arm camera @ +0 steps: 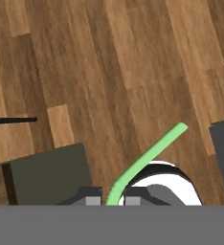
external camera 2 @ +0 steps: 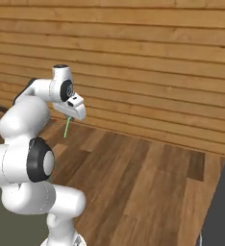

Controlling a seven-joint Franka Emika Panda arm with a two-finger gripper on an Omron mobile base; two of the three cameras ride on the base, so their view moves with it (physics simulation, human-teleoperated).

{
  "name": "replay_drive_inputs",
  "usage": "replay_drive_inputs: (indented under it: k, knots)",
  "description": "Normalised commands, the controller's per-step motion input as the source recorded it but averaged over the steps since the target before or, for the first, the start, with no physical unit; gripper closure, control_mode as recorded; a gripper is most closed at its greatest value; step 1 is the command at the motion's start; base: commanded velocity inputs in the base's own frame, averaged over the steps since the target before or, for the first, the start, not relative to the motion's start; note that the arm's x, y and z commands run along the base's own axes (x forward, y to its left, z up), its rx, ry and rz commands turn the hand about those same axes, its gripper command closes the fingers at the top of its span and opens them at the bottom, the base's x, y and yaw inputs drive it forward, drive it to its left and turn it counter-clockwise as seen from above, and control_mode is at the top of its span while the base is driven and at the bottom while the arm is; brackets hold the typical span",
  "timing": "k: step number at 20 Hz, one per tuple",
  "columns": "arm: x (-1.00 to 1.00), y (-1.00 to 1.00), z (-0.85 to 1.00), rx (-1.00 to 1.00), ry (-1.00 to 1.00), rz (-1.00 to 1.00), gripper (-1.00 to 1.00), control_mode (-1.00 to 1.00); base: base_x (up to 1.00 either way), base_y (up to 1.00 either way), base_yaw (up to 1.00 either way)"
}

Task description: Take a straw from the drawer in front and place it inside the glass cup on the dining counter.

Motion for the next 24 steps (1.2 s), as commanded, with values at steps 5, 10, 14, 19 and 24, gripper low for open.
replay_drive_inputs:
  k: [5,10,14,19,24]
  knots:
    - [0.0,0.0,0.0,0.0,0.0,0.0,1.0,1.0,1.0,-0.43,0.44]
    - [0.0,0.0,0.0,0.0,0.0,0.0,1.0,1.0,1.0,-0.46,0.45]
    - [0.0,0.0,0.0,0.0,0.0,0.0,1.0,1.0,1.0,-0.48,0.46]
    - [0.0,0.0,0.0,0.0,0.0,0.0,1.0,1.0,1.0,-0.42,0.51]
    - [0.0,0.0,0.0,0.0,0.0,0.0,1.0,1.0,1.0,-0.35,0.61]
